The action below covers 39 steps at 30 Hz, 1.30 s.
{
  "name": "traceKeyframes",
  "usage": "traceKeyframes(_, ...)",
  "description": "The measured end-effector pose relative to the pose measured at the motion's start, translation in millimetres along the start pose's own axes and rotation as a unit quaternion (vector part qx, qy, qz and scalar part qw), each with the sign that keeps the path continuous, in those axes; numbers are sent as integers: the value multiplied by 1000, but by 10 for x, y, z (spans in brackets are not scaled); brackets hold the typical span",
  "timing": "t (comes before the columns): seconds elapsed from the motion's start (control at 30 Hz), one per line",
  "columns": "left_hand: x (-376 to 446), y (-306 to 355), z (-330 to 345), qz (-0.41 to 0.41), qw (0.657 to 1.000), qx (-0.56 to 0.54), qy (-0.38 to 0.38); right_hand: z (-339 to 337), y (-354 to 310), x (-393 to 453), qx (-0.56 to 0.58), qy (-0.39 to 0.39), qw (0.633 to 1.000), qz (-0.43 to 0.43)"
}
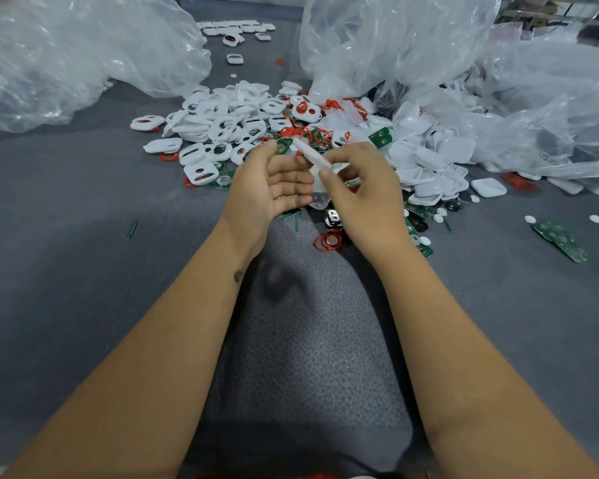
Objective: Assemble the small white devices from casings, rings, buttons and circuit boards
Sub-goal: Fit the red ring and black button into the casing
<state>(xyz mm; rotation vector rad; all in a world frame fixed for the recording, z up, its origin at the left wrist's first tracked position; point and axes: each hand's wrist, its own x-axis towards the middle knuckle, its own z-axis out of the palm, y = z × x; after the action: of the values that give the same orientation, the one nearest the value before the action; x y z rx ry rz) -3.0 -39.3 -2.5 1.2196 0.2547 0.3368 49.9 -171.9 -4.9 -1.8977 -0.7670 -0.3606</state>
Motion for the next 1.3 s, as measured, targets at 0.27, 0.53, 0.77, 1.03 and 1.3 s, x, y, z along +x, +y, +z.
traceKeyframes(0.27, -5, 16, 3, 16, 999, -26, -27, -81, -101, 63, 418, -39, 879, 226)
traceKeyframes(0.53, -22, 20, 13, -2, 996, -40, -78, -89, -82, 79, 461, -92, 845, 255)
traceKeyframes(0.77, -40, 19, 19, 11, 997, -45, -61, -73, -56, 72, 432, -64, 869, 232)
traceKeyframes(1.03, -42, -17, 56, 40, 996, 57, -47, -16, -72, 58, 236, -12, 957, 171)
traceKeyframes(1.3, -28, -47, 70, 53, 995, 89, -8, -48, -94, 42, 277, -58, 943, 177)
